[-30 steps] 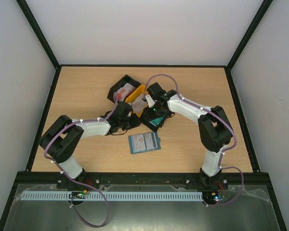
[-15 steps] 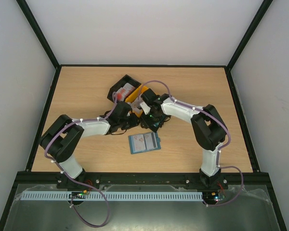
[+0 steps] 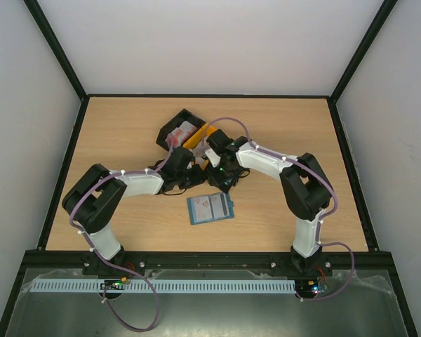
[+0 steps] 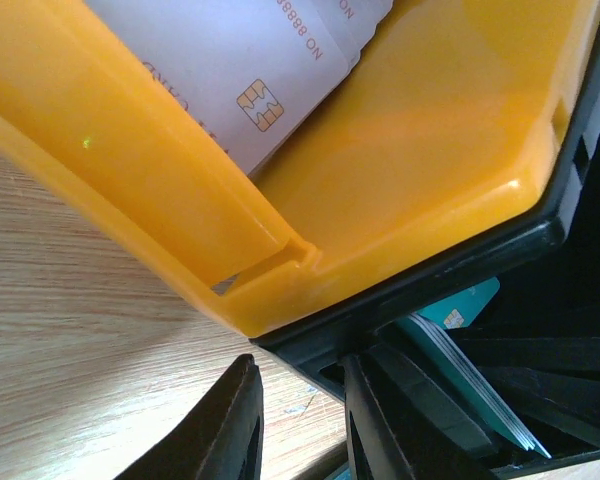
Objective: Put the credit cards into the card holder
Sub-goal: Pick up the credit card from the storage box.
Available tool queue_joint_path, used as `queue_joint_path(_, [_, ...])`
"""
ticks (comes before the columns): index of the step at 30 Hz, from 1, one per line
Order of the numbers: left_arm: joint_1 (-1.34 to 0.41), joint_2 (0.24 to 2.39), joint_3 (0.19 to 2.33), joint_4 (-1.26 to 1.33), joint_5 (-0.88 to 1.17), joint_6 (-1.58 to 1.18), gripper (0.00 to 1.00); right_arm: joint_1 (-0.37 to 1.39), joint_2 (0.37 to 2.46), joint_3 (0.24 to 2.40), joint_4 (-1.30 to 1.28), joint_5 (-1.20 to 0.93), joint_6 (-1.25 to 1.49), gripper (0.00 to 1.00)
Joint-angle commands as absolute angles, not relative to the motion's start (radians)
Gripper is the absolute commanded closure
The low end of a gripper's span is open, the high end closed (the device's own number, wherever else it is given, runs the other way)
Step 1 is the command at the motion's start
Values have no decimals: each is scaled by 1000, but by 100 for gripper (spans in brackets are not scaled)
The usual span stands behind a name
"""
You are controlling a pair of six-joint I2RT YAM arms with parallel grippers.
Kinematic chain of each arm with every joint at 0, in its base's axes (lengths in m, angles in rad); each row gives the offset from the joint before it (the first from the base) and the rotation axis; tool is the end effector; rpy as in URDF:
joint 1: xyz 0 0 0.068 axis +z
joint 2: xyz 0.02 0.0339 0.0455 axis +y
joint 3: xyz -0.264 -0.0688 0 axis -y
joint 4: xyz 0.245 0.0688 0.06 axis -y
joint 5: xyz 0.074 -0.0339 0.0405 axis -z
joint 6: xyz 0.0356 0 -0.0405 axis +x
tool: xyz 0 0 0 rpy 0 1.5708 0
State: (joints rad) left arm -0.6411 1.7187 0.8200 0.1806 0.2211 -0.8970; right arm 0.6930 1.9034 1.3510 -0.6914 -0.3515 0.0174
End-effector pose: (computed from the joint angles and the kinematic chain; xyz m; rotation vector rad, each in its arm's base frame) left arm 0.2680 -0.2098 0.1487 -0.1936 2.4912 -0.9873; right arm 0.2851 0.2527 0.1838 -1.0370 2.6969 0.6466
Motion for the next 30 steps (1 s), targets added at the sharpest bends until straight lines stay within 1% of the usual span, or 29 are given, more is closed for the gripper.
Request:
queue_joint_path(1, [-637,1743,845,182,211,-885,75,705,1853,1341,-747,-379,18,60])
queue_joint_path(7, [-637,1742,843,181,210,-883,75,705,1839,1343,-750,-370,24,61])
queue_joint_path(14, [-637,1741,841,180,210,-884,75,705,1836,1342,-755,-359,32,68])
queue_joint_path(21, [-637,1741,838,180,210,-882,75,706,1822,1338,-759,-356,35,70])
queue_joint_path(30, [-638,1741,835,180,209,-882,75,705,1817,1330,-759,-357,39,76])
